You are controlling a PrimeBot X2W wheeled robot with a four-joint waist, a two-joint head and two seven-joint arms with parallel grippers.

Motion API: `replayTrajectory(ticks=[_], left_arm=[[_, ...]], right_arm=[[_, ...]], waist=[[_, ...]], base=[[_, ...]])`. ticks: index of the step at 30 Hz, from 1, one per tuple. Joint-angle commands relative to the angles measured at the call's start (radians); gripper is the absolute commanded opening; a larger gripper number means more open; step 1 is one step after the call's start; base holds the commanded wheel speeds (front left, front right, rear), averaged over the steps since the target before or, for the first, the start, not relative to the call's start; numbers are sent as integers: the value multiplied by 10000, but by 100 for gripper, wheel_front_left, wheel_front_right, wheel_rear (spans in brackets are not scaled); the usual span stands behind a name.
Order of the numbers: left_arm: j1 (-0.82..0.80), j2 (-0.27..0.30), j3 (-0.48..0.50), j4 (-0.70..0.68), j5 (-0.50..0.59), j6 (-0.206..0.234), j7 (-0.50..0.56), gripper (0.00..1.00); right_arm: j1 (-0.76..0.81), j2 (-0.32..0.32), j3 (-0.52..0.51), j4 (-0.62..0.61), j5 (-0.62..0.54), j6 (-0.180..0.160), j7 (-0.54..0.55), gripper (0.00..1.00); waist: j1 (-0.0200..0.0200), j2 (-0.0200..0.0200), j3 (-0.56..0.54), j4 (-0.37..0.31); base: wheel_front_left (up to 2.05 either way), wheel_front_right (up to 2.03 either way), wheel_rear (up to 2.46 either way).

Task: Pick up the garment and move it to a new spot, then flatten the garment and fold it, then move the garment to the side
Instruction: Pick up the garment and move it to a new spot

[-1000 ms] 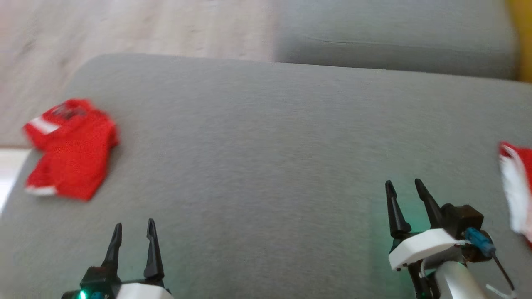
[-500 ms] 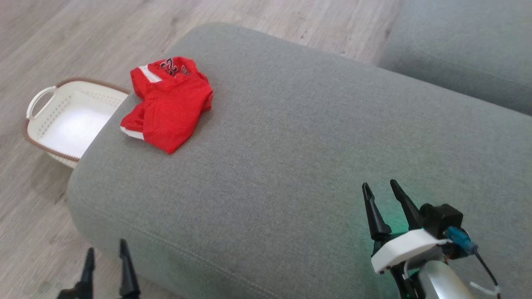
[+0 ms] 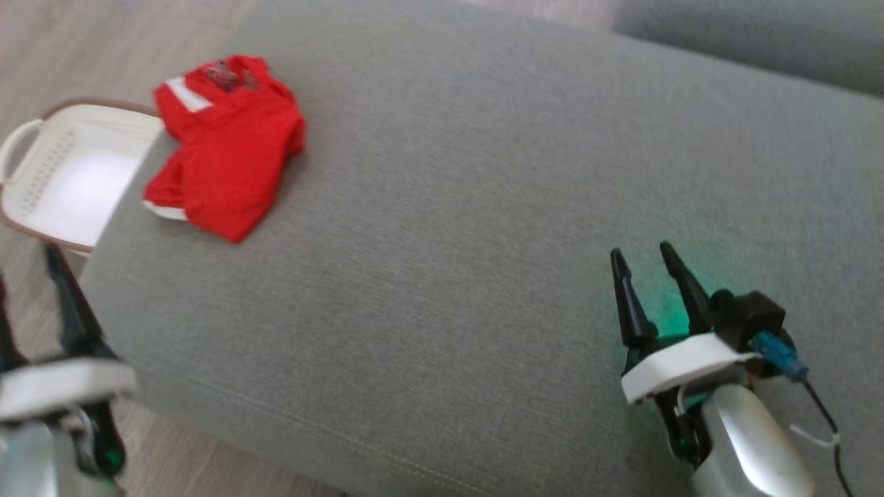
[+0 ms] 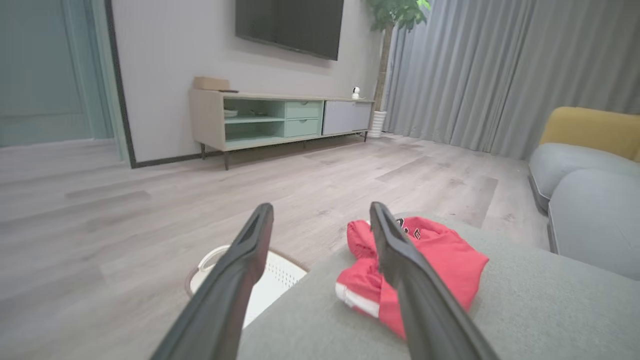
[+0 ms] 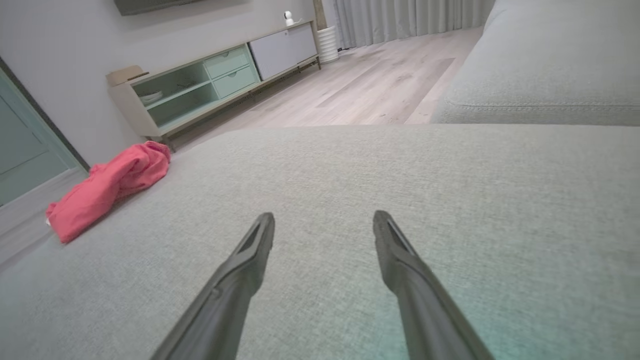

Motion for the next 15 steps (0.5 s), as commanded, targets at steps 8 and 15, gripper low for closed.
replayTrajectory(ticks=[8,15], left_arm=[[-2490,1615,-362,1986,-868,-235,86,100],[-3354,2712,-1871,3503,-2435,-244,776,100]], right_arm=[[-817,-7,25,-623,-725,-7,-109,100],[-1068,-7,-333,-1065,-1112,-7,-32,100]], waist=[[-2,0,1384,-1143],[-2,0,2125,-1726]], base=[[0,0,0],[0,0,0]])
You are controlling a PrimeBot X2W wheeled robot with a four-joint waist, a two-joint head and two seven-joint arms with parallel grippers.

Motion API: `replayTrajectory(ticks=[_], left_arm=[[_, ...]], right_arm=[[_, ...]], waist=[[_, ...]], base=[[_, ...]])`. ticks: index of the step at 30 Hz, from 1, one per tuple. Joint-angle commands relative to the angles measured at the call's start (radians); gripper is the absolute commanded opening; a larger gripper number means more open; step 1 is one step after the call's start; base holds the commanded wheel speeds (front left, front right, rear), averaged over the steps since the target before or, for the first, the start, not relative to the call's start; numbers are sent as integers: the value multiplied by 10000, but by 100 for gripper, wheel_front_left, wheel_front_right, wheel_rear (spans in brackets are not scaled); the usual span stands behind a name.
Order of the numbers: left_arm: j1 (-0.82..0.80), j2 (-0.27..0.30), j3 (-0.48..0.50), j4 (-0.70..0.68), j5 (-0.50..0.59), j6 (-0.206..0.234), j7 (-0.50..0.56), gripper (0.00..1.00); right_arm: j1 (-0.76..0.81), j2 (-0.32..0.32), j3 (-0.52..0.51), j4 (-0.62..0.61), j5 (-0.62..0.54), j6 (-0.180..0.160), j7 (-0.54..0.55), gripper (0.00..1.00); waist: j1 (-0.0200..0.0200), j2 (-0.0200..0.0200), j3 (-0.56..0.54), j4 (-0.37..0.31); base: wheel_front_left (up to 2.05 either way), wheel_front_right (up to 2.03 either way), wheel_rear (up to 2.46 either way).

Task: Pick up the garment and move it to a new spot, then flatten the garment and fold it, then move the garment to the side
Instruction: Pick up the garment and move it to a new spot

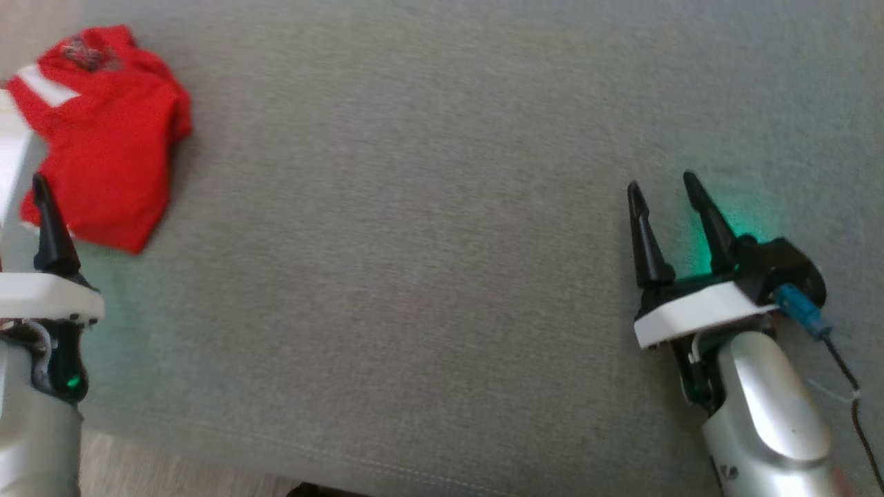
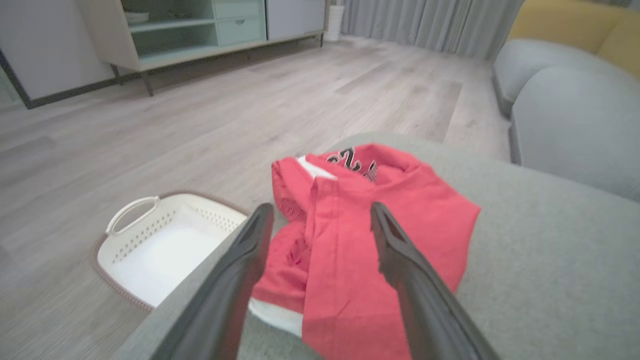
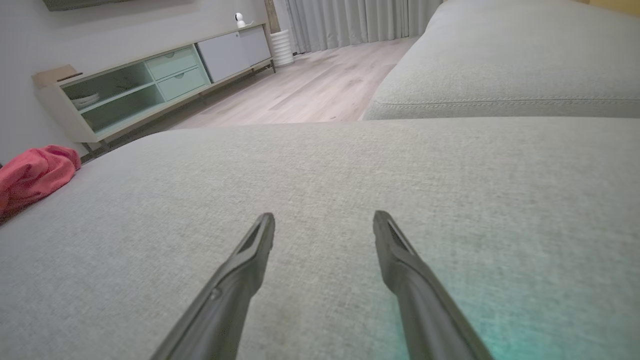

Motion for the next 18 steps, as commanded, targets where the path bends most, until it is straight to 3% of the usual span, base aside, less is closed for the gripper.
replayTrajectory(ticks=[1,11,12,13,14,18], left_arm=[[-282,722,154,-27,-212,18,75,100],[-644,1228,-1384,1776,-2437,17,771,100],[-652,1243,-1539,1816,-2581,17,763,52],[-666,1258,-1664,1850,-2745,17,738,17],[-682,1280,-1803,1862,-2886,16,705,0],[-831,1723,-2497,1640,-2845,16,-148,0]], right_arm=[[-189,28,164,-326,-75,-7,-8,100],[-141,28,-101,-937,-365,-7,275,100],[-128,28,-112,-972,-368,-7,293,100],[-115,28,-129,-1000,-363,-7,310,100],[-104,28,-143,-1020,-361,-7,322,100],[-50,28,-157,-984,-275,-7,303,100]], waist=[[-2,0,335,-334],[-2,0,711,-765],[-2,0,720,-780],[-2,0,726,-788],[-2,0,727,-791],[-2,0,579,-799]], base=[[0,0,0],[0,0,0],[0,0,0],[0,0,0],[0,0,0],[0,0,0]])
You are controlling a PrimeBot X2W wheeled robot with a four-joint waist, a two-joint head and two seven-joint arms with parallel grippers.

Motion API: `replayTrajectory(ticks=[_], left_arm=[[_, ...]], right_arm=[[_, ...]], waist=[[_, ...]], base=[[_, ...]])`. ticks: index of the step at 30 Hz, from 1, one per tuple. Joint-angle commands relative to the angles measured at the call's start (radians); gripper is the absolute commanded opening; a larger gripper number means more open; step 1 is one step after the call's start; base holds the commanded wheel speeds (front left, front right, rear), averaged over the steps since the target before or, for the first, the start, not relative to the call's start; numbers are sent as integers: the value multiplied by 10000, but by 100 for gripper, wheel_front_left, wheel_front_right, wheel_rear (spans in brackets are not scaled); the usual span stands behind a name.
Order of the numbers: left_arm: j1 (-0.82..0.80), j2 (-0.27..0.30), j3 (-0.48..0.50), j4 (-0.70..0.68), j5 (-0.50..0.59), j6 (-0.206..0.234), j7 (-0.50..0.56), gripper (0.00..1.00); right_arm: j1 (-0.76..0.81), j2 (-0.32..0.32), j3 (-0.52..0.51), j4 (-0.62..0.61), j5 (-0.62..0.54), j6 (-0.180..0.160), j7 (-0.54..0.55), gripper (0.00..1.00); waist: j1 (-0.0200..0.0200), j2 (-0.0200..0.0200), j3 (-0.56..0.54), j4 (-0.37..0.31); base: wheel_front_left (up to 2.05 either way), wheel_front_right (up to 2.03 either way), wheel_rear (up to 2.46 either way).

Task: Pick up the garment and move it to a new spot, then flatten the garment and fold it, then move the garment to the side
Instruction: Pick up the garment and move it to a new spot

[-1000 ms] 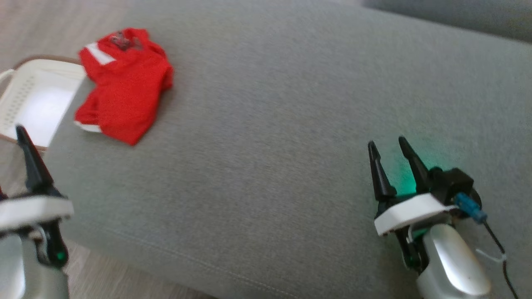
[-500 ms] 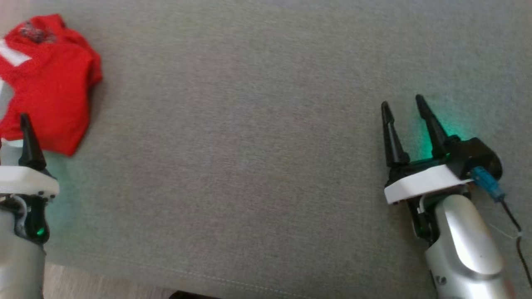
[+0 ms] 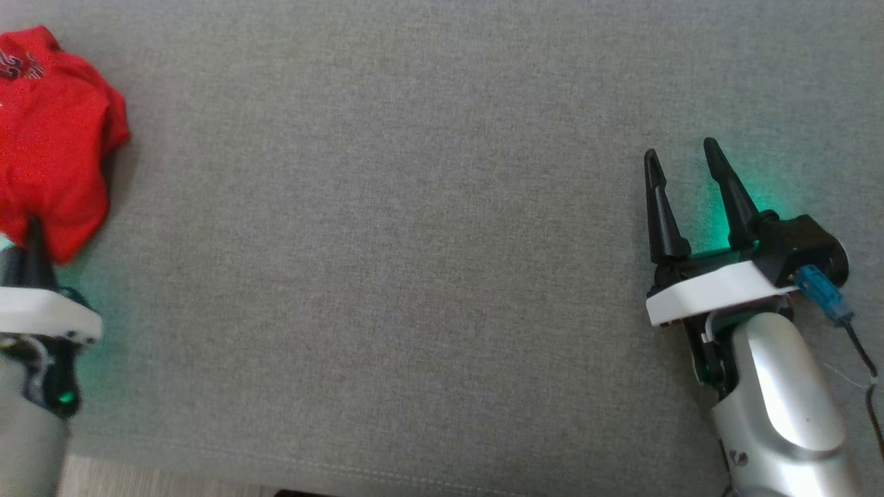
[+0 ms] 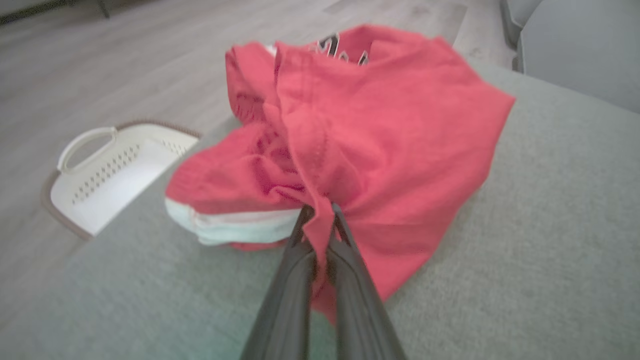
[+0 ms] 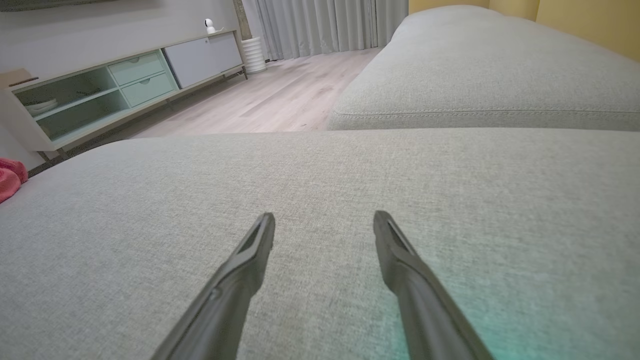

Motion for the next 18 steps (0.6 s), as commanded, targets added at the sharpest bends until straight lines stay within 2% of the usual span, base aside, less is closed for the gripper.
replayTrajectory(ticks=[1,6,9,14,17,18], left_arm=[[-460,1007,89,-364,214,18,-593,0],[-1154,1750,-553,-1166,1384,18,-1036,0],[-1705,1970,-478,-2243,2300,18,-1051,0],[-1968,1752,-591,-3729,3235,97,-1054,0],[-1938,1445,-857,-4671,3573,127,-1055,0],[-1912,1141,-1091,-5130,3644,124,-1056,0]], right_arm=[[200,22,158,-88,62,-7,13,100],[232,22,249,177,445,-7,-140,100],[213,22,354,420,792,-7,-239,100],[244,22,552,759,1284,-7,-334,100],[277,22,708,960,1605,-7,-367,100],[288,22,755,953,1772,-7,-374,100]], waist=[[-1,0,-172,9],[-1,0,-704,-19],[-1,0,-1074,-134],[-1,0,-1588,-486],[-1,0,-1967,-968],[-1,0,-2192,-1357]], base=[[0,0,0],[0,0,0],[0,0,0],[0,0,0],[0,0,0],[0,0,0]])
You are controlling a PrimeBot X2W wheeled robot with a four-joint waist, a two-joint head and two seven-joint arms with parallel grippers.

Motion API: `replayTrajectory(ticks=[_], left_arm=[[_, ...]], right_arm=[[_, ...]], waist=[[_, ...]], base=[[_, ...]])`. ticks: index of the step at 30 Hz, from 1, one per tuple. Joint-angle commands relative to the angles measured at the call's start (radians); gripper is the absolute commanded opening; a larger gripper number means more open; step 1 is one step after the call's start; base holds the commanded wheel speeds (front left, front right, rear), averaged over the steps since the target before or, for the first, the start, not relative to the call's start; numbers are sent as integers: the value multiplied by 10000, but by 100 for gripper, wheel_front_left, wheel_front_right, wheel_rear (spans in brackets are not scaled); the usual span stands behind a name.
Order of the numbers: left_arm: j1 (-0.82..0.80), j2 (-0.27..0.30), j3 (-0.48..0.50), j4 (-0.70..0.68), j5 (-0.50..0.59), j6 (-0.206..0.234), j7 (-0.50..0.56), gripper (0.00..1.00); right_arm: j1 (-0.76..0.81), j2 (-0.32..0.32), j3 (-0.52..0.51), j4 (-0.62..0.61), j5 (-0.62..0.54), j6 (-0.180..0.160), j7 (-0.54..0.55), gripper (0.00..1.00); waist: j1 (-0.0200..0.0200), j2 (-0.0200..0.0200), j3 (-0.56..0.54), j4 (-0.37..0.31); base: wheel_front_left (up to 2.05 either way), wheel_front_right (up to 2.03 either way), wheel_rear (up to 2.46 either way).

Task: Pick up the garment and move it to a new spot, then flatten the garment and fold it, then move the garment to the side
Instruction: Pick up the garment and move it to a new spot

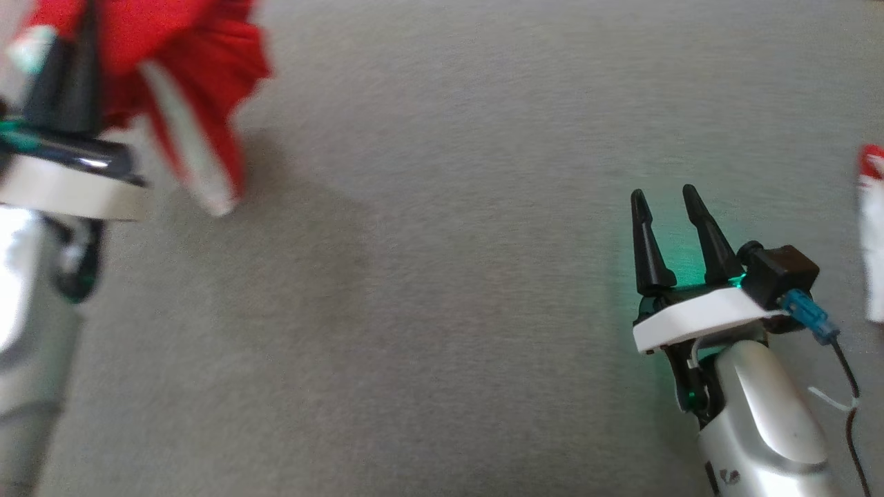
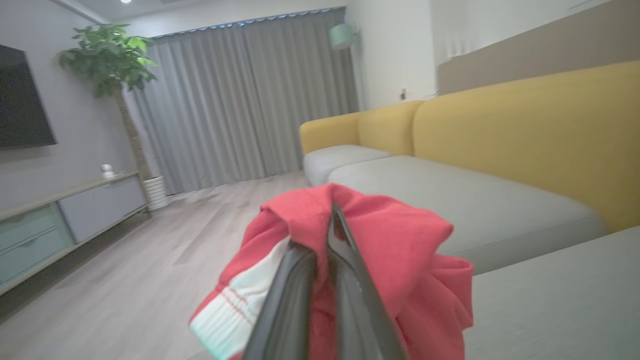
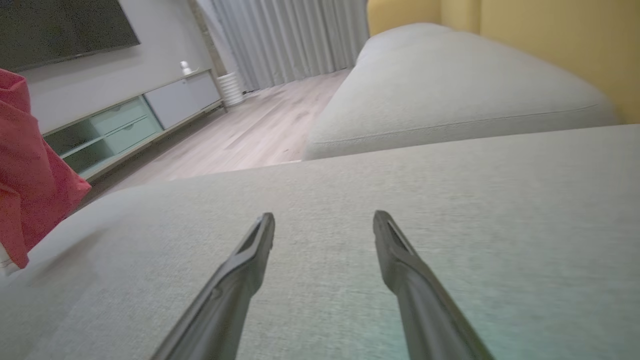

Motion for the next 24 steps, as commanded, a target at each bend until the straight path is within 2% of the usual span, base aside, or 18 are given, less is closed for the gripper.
replayTrajectory(ticks=[1,9,10,11,12,17,24], left_arm=[[-311,238,207,-493,120,30,-45,0],[-98,-1799,-928,-1365,-99,118,-28,0],[15,-2006,-956,-1271,-191,170,-30,34],[158,-2170,-966,-1127,-261,240,-32,93],[335,-2279,-986,-926,-319,292,-34,100],[1540,-2567,-838,-37,-350,671,-42,100],[3782,-2879,57,592,-169,1185,-45,100]], right_arm=[[80,20,248,-312,107,-7,-134,100],[301,20,272,-436,373,-7,-137,100],[328,20,279,-451,403,-7,-137,100],[346,20,299,-465,433,-7,-138,100],[357,20,347,-474,459,-7,-138,100],[451,20,342,-494,538,-7,-138,100],[769,20,219,-433,584,-7,-139,100]], waist=[[1,0,-463,-669],[1,0,-873,-2121],[1,0,-879,-2231],[1,0,-880,-2329],[1,0,-887,-2411],[1,0,-1011,-2469],[1,0,-1627,-1938]], base=[[0,0,0],[0,0,0],[0,0,0],[0,0,0],[0,0,0],[0,0,0],[0,0,0]])
